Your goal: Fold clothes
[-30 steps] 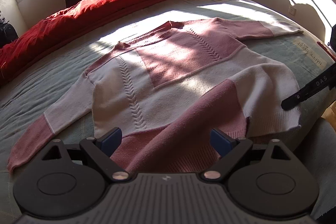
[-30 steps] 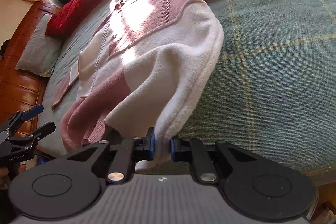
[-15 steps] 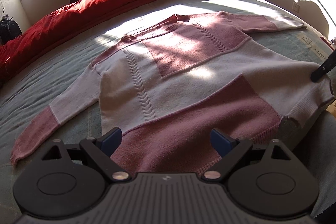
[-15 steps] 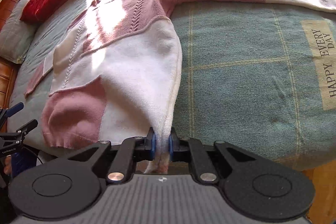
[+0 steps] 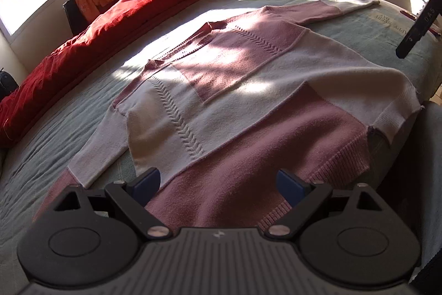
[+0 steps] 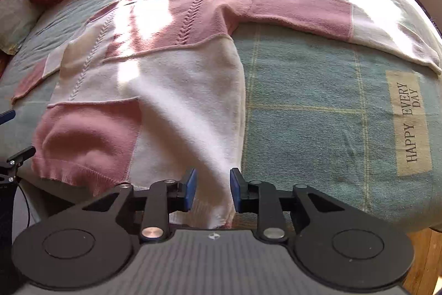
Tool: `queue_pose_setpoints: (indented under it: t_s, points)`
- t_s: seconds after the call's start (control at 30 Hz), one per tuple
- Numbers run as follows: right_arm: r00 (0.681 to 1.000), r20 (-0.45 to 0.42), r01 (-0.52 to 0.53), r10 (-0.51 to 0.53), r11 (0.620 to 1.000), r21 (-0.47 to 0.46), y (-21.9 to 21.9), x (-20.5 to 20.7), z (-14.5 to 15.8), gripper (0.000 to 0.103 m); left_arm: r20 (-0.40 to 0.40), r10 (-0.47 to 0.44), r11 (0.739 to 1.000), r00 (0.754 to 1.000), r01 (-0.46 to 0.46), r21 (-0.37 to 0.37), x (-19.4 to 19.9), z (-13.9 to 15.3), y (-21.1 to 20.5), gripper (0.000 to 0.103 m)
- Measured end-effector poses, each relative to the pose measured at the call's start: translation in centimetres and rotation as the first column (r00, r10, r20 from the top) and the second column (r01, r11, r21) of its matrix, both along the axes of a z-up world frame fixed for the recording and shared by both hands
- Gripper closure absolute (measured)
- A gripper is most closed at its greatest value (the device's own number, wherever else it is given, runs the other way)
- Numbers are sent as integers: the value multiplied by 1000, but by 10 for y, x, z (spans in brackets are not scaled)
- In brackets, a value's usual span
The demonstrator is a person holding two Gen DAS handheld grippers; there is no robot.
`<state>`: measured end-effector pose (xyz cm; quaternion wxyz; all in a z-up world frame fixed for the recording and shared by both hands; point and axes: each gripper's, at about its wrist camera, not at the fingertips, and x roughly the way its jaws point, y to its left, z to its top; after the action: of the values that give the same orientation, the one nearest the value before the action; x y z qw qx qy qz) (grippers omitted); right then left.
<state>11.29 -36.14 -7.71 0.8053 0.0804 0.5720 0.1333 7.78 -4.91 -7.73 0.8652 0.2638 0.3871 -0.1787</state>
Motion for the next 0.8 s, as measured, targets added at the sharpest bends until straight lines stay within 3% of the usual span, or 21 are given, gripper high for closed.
queue_pose_setpoints:
  t_s: [0.13,0.4,0.63,0.8]
  points:
    - [991,-63,-109,121,979,171,46,4,-12,70,-74,-94,995,993,96,16,-12,-11,-13,10]
    - [934,-182,-251,308,926,282,124,13,-73,62,-151,-142,990,978,138,-32,-30,-22,-24,10]
    - [951,-41,-272,307,891,363,128,24,-46,62,-184,-166,986,969,158,-56,-33,-26,-24,10]
    - [969,5,-238,247,927,289,127,49,-43,61,-227,-213,975,951,192,-111,-32,-32,-35,10]
